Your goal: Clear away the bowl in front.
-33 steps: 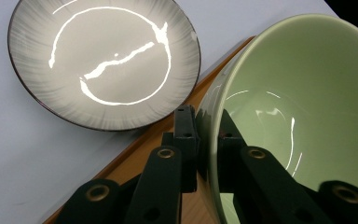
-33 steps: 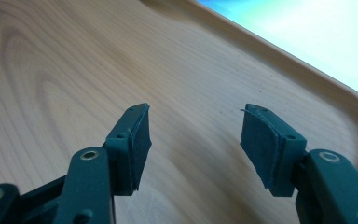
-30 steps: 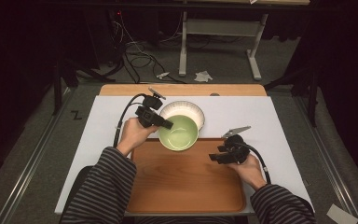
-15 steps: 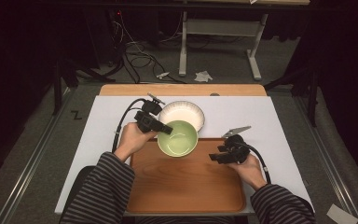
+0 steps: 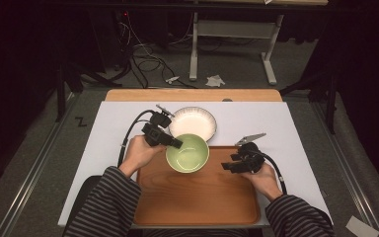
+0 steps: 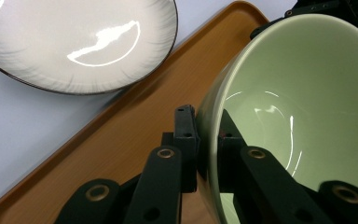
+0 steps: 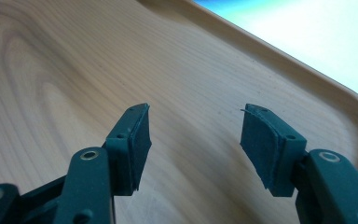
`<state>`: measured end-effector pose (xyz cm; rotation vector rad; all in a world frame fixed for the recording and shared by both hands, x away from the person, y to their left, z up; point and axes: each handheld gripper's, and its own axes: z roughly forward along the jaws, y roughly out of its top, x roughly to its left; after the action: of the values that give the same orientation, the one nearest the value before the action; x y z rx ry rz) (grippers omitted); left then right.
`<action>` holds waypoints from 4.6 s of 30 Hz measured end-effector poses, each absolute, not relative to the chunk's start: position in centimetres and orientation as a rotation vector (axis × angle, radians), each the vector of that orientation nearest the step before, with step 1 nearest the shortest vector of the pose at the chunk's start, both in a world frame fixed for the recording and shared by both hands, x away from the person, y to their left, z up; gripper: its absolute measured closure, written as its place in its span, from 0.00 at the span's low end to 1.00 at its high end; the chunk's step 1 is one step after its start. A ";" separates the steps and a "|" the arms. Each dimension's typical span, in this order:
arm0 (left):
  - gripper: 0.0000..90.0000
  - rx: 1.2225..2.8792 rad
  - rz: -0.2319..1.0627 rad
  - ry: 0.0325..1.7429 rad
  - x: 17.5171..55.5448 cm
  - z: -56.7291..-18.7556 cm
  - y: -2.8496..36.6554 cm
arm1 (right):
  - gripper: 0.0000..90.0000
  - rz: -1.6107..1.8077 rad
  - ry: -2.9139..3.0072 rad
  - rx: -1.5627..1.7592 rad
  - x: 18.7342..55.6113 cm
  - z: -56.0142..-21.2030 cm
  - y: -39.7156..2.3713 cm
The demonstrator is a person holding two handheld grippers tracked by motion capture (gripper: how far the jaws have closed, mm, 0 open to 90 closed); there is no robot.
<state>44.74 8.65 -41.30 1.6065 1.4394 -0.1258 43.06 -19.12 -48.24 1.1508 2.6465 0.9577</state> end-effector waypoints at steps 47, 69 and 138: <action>0.93 1.699 -0.176 1.475 43.9 -45.5 6.4 | 0.49 0.961 2.644 1.137 43.0 -48.2 -19.2; 0.92 1.716 -0.174 1.489 44.0 -46.5 5.7 | 0.49 0.962 2.647 1.137 43.0 -48.2 -19.1; 0.62 1.465 0.140 1.490 42.9 -45.6 12.3 | 0.49 0.964 2.646 1.123 42.7 -48.0 -19.0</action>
<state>42.90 12.28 -45.60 1.4650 1.4897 0.1397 42.74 -19.02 -48.02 1.1225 2.6458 0.9639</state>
